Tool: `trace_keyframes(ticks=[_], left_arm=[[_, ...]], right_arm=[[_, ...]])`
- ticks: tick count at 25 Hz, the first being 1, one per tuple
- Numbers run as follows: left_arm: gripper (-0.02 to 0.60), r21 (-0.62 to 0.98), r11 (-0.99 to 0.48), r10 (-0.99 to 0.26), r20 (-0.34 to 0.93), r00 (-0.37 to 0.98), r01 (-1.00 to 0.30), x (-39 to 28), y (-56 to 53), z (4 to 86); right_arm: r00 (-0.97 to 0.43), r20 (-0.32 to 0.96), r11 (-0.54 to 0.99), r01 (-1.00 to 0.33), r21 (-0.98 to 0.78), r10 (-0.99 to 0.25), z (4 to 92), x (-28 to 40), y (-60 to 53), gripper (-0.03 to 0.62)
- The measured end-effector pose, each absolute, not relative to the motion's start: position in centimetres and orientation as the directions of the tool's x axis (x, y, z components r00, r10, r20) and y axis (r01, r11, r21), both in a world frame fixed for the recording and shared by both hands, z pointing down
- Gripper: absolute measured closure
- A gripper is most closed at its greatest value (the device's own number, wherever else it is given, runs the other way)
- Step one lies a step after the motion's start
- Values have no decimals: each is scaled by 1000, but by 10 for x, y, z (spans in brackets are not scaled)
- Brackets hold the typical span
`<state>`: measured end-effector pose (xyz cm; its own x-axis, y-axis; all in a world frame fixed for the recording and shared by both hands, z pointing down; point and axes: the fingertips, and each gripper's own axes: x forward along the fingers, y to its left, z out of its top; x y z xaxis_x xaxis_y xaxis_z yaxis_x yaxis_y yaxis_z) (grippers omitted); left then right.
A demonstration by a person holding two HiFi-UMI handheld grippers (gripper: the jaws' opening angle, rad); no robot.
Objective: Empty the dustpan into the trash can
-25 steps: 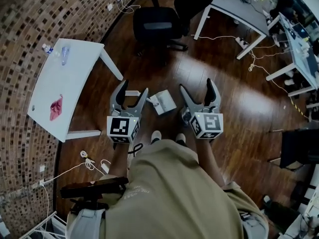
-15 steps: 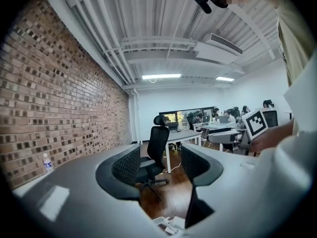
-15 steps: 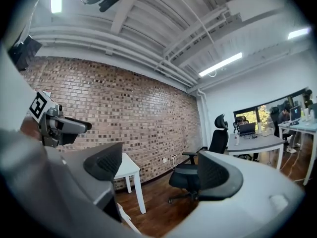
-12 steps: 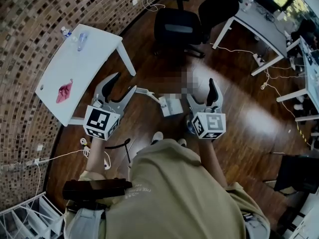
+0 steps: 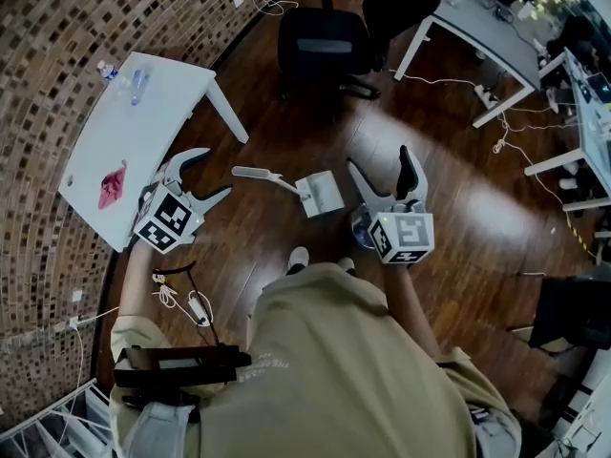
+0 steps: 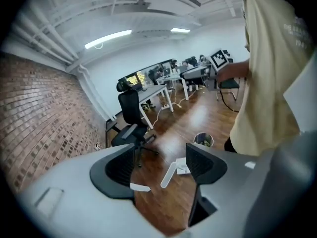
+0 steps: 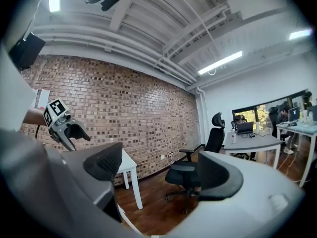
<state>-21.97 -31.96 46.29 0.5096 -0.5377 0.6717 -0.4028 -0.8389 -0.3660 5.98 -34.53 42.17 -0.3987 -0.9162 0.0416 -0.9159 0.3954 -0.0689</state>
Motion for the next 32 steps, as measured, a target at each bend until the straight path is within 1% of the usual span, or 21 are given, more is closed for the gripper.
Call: trace_keyframes(ticks=[6,9,12,15,18,20,21,23,25,28,29,30,32], left_arm=[[233,-325,-917,-398,789,468,-233,-217,-330,516],[214,-294,-941,-338,834,435,-168,-219,-337,544],[145,-236,-963,-267,880,392,-126,-224,-339,576],[127,-200,-974,-224,910,348,-103,-228,-341,610],[81,-189,-978,-206,927,313,-83,-224,-345,646],[14,-192,-981,-195,941,275,-39,-221,-344,673],[6,-194,-981,-189,948,256,-8,-218,-343,685],[5,-190,-981,-179,954,239,26,-212,-343,709],[5,-190,-981,-179,957,230,27,-208,-347,730],[9,-259,-966,-249,946,209,21,-209,-366,758],[28,-292,-956,-284,936,206,10,-209,-373,764],[65,-311,-951,-305,930,204,-6,-208,-378,770],[105,-307,-951,-307,930,201,-35,-204,-381,780]], right_arm=[[-356,75,352,-934,-66,-931,431,76,-342,115],[-340,84,335,-940,-68,-937,434,83,-340,115],[-320,97,314,-947,-68,-943,437,89,-336,115],[-304,114,298,-952,-67,-946,441,93,-333,115],[-294,129,288,-956,-64,-947,444,95,-333,115],[-293,135,286,-956,-65,-947,446,94,-332,115],[-292,137,286,-956,-64,-947,446,94,-332,115],[-288,139,283,-957,-58,-947,446,94,-331,115],[-283,146,278,-959,-52,-948,448,95,-330,115],[-266,163,261,-964,-52,-950,454,99,-329,115],[-260,169,255,-966,-51,-951,456,100,-329,115],[-257,173,252,-966,-48,-951,457,101,-329,115],[-251,184,248,-968,-39,-950,458,102,-329,115]])
